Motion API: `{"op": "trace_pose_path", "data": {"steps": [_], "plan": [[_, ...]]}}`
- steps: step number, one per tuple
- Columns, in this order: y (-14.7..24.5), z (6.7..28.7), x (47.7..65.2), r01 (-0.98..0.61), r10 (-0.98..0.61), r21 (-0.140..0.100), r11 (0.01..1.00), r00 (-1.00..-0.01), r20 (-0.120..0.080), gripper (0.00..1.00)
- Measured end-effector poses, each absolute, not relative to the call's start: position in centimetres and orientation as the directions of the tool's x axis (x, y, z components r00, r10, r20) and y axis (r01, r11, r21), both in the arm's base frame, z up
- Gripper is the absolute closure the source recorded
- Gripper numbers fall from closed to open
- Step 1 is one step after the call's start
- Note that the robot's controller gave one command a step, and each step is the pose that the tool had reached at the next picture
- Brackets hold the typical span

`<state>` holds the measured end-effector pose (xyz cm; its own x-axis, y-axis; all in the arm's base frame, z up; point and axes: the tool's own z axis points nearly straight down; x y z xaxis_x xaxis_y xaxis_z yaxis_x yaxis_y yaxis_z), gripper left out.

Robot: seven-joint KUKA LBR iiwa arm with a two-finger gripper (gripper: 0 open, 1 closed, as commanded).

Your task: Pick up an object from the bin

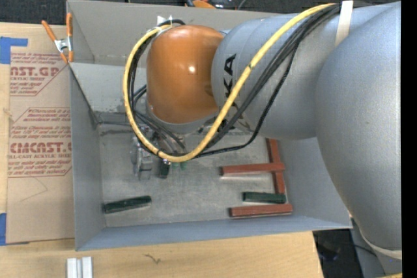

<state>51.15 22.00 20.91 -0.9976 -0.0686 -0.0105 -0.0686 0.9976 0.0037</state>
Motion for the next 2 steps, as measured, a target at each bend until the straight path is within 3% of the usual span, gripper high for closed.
{"op": "trace_pose_path", "data": {"steps": [1, 2], "plan": [[22.0, 20.4, 51.0, -0.07, -0.07, 0.0, 0.998, -0.998, -0.003, 0.0], [19.2, 7.7, 50.2, -0.395, -0.395, 0.0, 0.919, -0.919, 0.005, 0.0]]}}
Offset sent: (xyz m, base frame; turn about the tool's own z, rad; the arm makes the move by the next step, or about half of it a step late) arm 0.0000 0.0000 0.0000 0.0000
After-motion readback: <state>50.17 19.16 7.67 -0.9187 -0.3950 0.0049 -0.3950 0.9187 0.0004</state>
